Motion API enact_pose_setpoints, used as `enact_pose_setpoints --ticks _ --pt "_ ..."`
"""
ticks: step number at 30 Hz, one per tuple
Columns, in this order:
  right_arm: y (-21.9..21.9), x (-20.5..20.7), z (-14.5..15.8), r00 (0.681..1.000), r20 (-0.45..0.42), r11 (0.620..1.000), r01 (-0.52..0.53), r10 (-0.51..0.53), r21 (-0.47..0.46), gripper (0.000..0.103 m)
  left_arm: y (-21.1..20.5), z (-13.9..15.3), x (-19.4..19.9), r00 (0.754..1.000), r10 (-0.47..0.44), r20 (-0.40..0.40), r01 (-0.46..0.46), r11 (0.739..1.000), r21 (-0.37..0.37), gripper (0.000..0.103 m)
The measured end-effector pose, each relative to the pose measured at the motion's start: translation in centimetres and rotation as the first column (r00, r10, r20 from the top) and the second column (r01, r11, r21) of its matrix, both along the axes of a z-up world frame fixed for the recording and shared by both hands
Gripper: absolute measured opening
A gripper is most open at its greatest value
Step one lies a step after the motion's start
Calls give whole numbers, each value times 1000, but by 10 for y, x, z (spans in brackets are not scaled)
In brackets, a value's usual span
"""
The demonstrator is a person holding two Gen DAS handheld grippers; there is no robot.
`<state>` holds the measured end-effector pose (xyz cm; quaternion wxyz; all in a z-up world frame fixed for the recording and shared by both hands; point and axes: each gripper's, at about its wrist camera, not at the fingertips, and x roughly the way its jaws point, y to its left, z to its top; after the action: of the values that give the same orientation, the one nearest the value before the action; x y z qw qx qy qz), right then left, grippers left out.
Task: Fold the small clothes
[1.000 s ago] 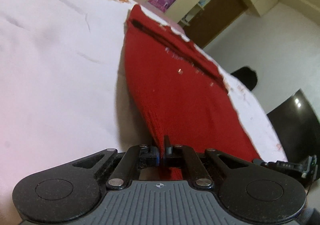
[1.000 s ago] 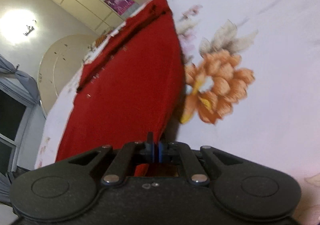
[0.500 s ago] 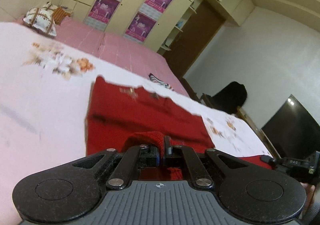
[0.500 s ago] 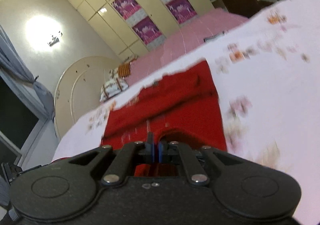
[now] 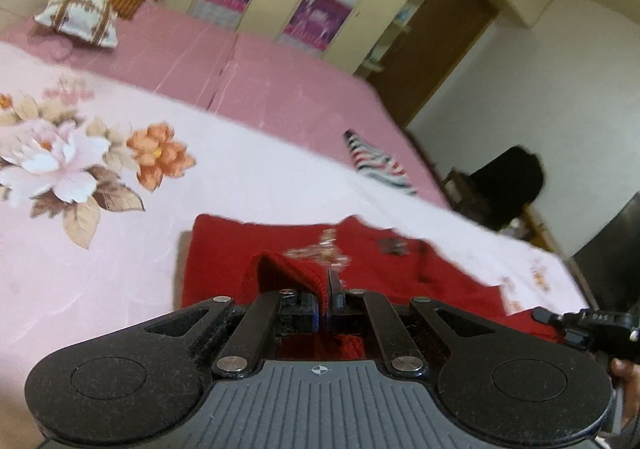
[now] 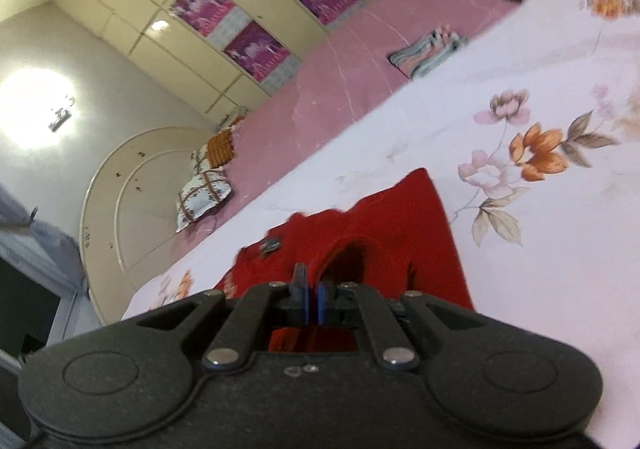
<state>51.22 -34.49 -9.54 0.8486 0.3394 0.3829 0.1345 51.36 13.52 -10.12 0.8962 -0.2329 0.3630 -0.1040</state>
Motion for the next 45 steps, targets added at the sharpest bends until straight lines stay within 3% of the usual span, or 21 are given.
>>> enact_pose_setpoints --ticks 2,3,5,7,9,12,14,16,20,22,26,28,32,34,36,38,39,40,42,43,45 --pt "-1 22 -24 999 -43 1000 -1 2 17 6 -3 -18 18 1000 -10 -9 10 1000 0 3" --pt "-2 30 -34 999 -40 1000 1 0 12 13 -5 -24 23 1000 -7 0 7 1000 -4 3" --pt "-2 38 -47 1000 -2 1000 -19 19 18 27 -12 -32 29 1000 -22 16 21 1000 10 16" --pt "-1 41 -52 999 38 999 -40 39 24 40 -15 -35 26 998 -28 64 28 1000 11 82" --pt "1 40 -50 995 77 998 -59 56 29 53 -18 -34 22 992 -2 129 -4 999 42 93" --pt "5 37 -44 991 117 998 -63 63 -4 59 -18 -33 21 991 -4 133 -6 997 76 93" --pt "6 30 -34 985 160 998 -54 60 -41 59 -23 -30 26 994 -23 107 5 986 168 84" --pt "8 29 -21 977 201 986 -42 74 -159 60 -28 -28 32 996 -46 72 28 970 241 72" --pt "37 42 -16 964 173 893 -108 202 -438 60 -24 -30 39 999 -34 23 27 960 277 49" --pt "53 44 -19 951 160 842 -145 263 -520 55 -21 -29 38 999 -29 25 21 958 287 20" --pt "83 45 -32 939 88 725 -195 332 -661 47 -20 -38 34 998 -58 37 48 971 234 7" --pt "94 40 -32 931 110 693 -176 347 -699 29 -16 -42 30 997 -34 67 20 977 211 4" --pt "100 36 -37 942 131 606 -90 310 -790 16 -12 -44 24 994 38 104 -65 962 265 4" --pt "99 40 -44 959 125 543 -34 253 -839 21 -17 -43 26 995 19 95 -47 952 304 4" --pt "97 43 -40 968 115 565 -32 223 -824 27 -18 -34 27 996 15 90 -43 947 318 5" --pt "101 33 -25 958 166 561 7 233 -828 33 -23 -11 18 987 21 161 -77 933 351 17" --pt "107 24 -16 944 206 553 30 259 -832 42 -32 1 12 977 -4 212 -76 927 366 48" --pt "113 18 -9 928 229 569 23 294 -822 46 -48 10 8 969 -56 241 -43 920 389 67" --pt "136 11 -5 887 217 622 -95 408 -777 45 -87 13 4 953 -208 221 96 898 430 68" --pt "155 6 -9 855 206 597 -142 476 -790 45 -108 11 -2 931 -284 229 157 878 451 68" --pt "192 -7 -21 773 167 482 -198 613 -853 44 -135 5 -9 890 -402 214 284 857 430 68"
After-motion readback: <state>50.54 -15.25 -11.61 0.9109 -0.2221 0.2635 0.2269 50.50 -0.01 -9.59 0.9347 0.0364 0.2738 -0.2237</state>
